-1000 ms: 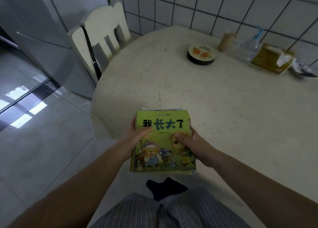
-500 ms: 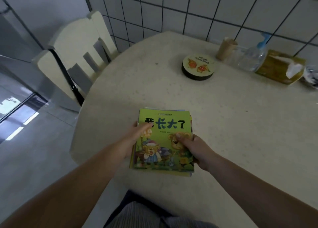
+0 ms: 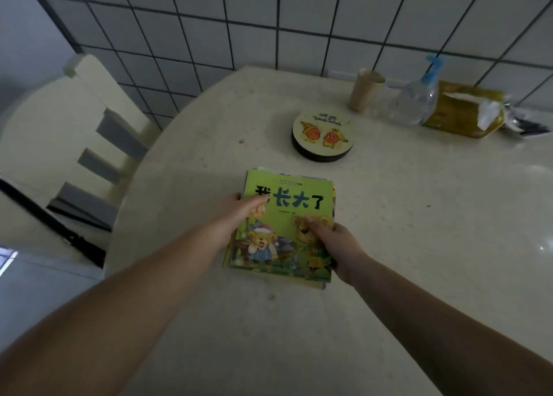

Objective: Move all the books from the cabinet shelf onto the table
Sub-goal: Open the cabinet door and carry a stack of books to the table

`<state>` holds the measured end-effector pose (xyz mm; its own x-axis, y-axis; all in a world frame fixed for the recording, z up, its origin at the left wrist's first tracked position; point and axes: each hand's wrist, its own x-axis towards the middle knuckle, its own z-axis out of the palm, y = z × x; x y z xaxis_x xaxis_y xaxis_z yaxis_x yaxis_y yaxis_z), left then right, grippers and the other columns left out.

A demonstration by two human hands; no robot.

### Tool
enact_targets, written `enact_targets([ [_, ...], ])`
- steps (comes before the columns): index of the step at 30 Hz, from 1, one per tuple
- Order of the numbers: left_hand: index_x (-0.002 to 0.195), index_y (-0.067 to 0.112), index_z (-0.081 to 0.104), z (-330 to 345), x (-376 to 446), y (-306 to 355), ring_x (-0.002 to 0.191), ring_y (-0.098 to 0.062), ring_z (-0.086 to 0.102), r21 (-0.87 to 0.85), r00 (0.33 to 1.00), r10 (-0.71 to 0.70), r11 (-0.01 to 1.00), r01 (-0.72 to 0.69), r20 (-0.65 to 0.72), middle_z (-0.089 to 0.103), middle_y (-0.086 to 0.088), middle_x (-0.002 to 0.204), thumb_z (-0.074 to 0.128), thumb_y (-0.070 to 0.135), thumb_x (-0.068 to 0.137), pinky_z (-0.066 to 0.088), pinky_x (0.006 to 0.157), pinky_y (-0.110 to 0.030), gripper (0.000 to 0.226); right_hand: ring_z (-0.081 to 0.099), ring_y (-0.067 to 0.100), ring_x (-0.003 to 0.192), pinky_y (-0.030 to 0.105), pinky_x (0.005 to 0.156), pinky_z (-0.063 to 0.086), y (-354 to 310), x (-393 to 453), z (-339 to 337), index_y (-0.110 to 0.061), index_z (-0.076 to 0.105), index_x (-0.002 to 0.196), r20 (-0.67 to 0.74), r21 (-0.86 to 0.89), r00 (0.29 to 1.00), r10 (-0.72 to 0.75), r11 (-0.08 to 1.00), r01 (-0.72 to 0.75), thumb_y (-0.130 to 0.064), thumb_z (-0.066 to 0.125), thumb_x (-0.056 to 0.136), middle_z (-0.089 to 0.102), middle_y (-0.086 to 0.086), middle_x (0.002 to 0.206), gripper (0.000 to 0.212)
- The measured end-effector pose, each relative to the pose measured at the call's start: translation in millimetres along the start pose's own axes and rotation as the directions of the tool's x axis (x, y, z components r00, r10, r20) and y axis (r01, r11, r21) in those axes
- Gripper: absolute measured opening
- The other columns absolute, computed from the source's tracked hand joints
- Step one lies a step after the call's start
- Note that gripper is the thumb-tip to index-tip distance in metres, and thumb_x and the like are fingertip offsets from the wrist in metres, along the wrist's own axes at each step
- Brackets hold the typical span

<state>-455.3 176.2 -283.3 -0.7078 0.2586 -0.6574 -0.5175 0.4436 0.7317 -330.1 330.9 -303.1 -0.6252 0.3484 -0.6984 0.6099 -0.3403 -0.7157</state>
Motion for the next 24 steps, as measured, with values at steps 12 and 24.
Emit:
enact_targets([
  [12,0.131,0.011,0.052,2.5,66.8,32.2,0.122,-0.031,0.050,0.164,0.997,0.070,0.984,-0.072,0.016,0.055,-0.010,0.131,0.065,0.051,0.079,0.036,0.095,-0.035,0.066,0.071,0.026,0.087,0.046,0.082,0.058,-29.5,49.6,6.9,-0.012,0.064,0.107,-0.122,-0.067,0.992,-0.026,0.998,0.018,-0.045,0.070,0.078,0.073,0.008,0.097,0.043],
  [24,0.105,0.023,0.068,-3.9,88.3,24.5,0.099,-0.024,0.064,0.247,0.990,0.143,0.959,-0.140,0.003,0.070,-0.003,0.106,0.063,0.054,0.079,0.048,0.095,-0.039,0.040,0.065,0.027,0.096,0.045,0.085,0.056,-31.6,64.3,15.3,-0.017,0.061,0.115,-0.235,-0.389,0.959,-0.160,0.920,0.058,-0.083,0.052,0.044,0.064,0.008,0.111,0.097],
])
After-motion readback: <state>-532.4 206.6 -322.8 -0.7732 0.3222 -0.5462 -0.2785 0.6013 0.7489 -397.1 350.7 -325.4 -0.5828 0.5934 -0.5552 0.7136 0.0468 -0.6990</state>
